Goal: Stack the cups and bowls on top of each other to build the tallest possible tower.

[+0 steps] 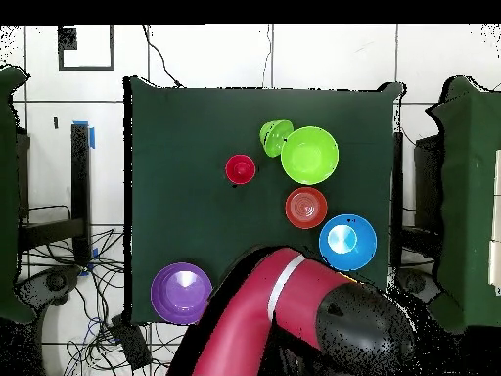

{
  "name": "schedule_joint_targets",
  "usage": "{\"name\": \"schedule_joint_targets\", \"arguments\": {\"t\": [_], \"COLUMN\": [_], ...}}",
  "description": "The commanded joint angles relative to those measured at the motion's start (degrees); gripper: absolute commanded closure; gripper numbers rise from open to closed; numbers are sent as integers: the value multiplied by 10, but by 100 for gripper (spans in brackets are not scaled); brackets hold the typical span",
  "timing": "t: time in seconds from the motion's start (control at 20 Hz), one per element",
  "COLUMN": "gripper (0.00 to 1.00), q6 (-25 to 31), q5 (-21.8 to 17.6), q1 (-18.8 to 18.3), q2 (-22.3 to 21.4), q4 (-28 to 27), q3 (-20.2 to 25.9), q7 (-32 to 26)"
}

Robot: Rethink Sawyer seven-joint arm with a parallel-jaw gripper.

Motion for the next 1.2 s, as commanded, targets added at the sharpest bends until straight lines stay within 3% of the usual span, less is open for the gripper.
{"name": "schedule_joint_targets", "arguments": {"t": [0.05,0.8,1.2], "gripper": [0,0,0], "q6": [-18,53,61], "q5": [43,-16,-32], "q1": [34,62,59], "q2": [21,-45,-51], "q4": [-72,-60,-59], "q3": [38,42,43], "q7": [-35,18,18]}}
